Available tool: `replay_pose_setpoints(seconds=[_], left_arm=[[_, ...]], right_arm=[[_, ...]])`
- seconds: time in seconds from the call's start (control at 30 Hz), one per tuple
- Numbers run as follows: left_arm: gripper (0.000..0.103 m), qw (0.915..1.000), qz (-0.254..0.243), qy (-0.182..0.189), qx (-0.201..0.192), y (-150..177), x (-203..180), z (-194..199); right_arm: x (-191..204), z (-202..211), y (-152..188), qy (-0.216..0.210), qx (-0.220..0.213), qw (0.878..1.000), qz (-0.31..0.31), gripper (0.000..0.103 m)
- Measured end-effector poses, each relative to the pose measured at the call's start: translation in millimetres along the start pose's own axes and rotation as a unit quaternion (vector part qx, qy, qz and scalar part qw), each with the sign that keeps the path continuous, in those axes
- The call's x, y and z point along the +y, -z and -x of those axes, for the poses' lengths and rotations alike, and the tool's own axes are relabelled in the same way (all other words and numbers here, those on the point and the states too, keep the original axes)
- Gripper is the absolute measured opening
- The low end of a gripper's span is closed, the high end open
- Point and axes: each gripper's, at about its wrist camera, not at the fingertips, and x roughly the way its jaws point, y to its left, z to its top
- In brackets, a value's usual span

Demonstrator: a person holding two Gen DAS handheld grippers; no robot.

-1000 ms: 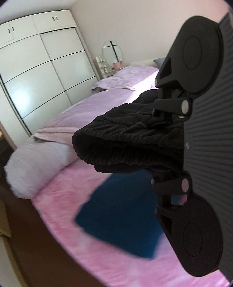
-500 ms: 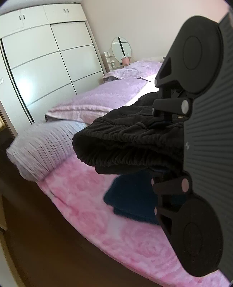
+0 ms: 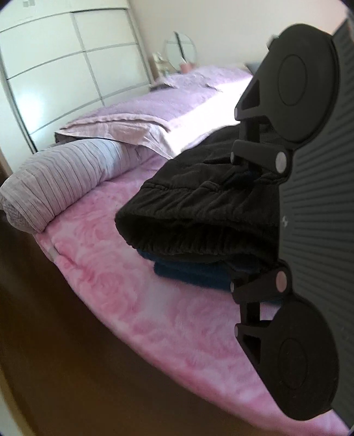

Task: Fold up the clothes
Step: 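Lift the trousers with both grippers and carry them over the teal-blue garment, then lower the trousers onto the teal-blue garment and open both grippers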

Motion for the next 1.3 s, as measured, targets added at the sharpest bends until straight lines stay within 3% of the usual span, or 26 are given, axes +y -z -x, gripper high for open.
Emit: replay_pose_setpoints(seconds=[0.17, 0.2, 0.27, 0.37, 0.43, 0.53, 0.6, 0.73, 0.9, 1.0, 1.2, 1.3], left_arm=[[0.04, 0.9928, -0.049, -0.091, -0.061, 10.0, -34.6, 51.7], [0.038, 0.9902, -0.066, -0.098, -0.074, 13.3, -44.8, 60.6], [0.025, 0.9858, -0.105, -0.096, -0.09, 20.4, -65.8, 73.7], [0.011, 0.9788, -0.178, -0.083, -0.058, 39.2, -89.8, 67.5], [0.007, 0.9697, -0.217, -0.11, -0.025, 60.1, -90.4, 51.4], [0.007, 0.9597, -0.235, -0.152, -0.025, 89.0, -74.6, 36.3], [0.007, 0.9618, -0.216, -0.166, -0.026, 101.4, -58.3, 29.2], [0.008, 0.9627, -0.21, -0.166, -0.043, 110.4, -48.0, 26.6], [0.009, 0.9571, -0.227, -0.173, -0.051, 112.8, -43.4, 16.9], [0.008, 0.9583, -0.221, -0.173, -0.055, 113.5, -48.9, 30.0], [0.008, 0.9672, -0.2, -0.137, -0.077, 110.7, -72.3, 67.6], [0.009, 0.9648, -0.219, -0.129, -0.066, 114.1, -82.1, 66.1]], right_arm=[[27.3, 37.3, 26.0, 0.076, -0.068, 0.99, 0.098, 0.049], [33.9, 43.1, 34.4, 0.082, -0.075, 0.986, 0.121, 0.049], [47.8, 55.1, 52.3, 0.093, -0.085, 0.978, 0.168, 0.049], [61.5, 66.3, 81.6, 0.092, -0.092, 0.963, 0.235, 0.049], [65.0, 65.4, 98.0, 0.088, -0.08, 0.957, 0.266, 0.048], [58.9, 49.5, 116.9, 0.1, -0.055, 0.948, 0.298, 0.047], [53.2, 34.8, 129.5, 0.113, -0.041, 0.937, 0.327, 0.046], [48.8, 16.0, 151.7, 0.132, -0.042, 0.919, 0.369, 0.046], [47.6, 3.0, 159.3, 0.151, -0.043, 0.91, 0.383, 0.046], [52.5, 10.2, 159.7, 0.154, -0.039, 0.911, 0.38, 0.046], [53.3, 45.4, 152.5, 0.119, -0.061, 0.932, 0.336, 0.046], [57.1, 53.5, 154.7, 0.1, -0.059, 0.938, 0.327, 0.046]])
